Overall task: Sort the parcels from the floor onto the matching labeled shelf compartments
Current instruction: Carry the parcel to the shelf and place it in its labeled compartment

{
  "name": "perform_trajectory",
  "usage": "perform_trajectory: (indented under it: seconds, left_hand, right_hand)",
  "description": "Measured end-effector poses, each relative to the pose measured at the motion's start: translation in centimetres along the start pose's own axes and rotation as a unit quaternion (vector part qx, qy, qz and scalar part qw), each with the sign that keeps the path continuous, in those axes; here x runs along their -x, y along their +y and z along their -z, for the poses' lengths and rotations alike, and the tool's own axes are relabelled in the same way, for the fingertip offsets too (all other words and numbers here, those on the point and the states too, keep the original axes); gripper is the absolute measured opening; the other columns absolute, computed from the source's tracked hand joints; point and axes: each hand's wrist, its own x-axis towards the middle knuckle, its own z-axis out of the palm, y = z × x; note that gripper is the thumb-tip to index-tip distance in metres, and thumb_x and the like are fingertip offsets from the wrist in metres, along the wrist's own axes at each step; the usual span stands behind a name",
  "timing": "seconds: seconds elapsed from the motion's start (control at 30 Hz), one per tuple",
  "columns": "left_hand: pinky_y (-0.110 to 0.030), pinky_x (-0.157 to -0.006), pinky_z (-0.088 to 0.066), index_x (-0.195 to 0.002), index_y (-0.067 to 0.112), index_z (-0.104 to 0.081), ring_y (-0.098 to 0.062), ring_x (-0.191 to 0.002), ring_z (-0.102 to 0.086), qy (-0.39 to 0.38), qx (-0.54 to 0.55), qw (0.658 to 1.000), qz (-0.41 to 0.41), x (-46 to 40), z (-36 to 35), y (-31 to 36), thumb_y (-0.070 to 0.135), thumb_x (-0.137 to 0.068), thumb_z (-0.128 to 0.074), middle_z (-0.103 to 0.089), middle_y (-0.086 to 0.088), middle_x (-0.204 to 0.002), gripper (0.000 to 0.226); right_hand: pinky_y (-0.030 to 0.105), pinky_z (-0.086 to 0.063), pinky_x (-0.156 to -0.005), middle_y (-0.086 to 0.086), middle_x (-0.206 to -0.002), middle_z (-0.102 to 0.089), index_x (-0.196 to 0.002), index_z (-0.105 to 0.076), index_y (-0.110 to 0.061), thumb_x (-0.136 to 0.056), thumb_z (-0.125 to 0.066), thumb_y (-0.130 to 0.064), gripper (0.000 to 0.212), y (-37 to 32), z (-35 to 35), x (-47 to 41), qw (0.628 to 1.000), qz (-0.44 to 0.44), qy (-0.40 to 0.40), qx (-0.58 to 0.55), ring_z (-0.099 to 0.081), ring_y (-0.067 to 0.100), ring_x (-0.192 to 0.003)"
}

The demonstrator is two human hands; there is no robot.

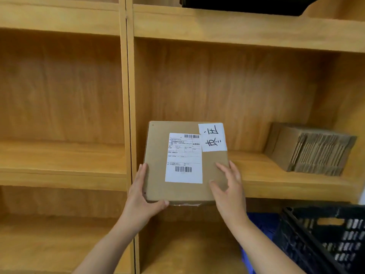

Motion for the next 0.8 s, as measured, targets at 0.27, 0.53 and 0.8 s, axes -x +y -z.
perform_trajectory:
  seconds: [0.27, 0.53, 0.8]
  left_hand:
    - [-0.044, -0.114, -0.026, -0.137, 0.050, -0.019, -0.003, -0.135, -0.013, 0.002, -0.080, 0.997, -0.023, -4.9, -1.3, -0.8, 0.026, -0.069, -0.078, -0.003, 0.026, -0.148, 0.093]
    - [-0.043, -0.112, -0.014, -0.132, 0.047, -0.035, -0.005, -0.138, 0.000, 0.023, -0.287, 0.948, -0.134, -6.8, -1.5, -0.8, 0.040, -0.077, -0.068, -0.013, 0.022, -0.151, 0.064]
    - [-0.040, -0.112, -0.021, -0.135, 0.028, -0.042, -0.016, -0.130, -0.042, -0.007, -0.476, 0.846, -0.239, -8.6, -0.4, -1.3, 0.046, -0.070, -0.072, -0.049, 0.007, -0.139, 0.074]
  right_hand:
    - [0.017, -0.028, -0.096, -0.013, -0.152, -0.019, -0.131, -0.049, -0.033, -0.087, -0.057, -0.019, 0.046, 2.0, -1.2, -5.0, 0.999, 0.003, -0.032, -0.019, -0.035, 0.000, -0.125]
    - [0.026, -0.035, -0.103, -0.015, -0.154, -0.015, -0.131, -0.050, -0.031, -0.088, -0.056, -0.032, 0.043, 2.8, -1.9, -7.2, 0.997, 0.048, -0.015, 0.064, -0.032, 0.007, -0.134]
    - [0.048, -0.041, -0.097, 0.009, -0.132, -0.056, -0.110, -0.067, -0.020, -0.081, -0.038, -0.069, 0.064, 3.4, -2.2, -7.2, 0.917, 0.232, 0.025, 0.323, -0.041, 0.026, -0.119]
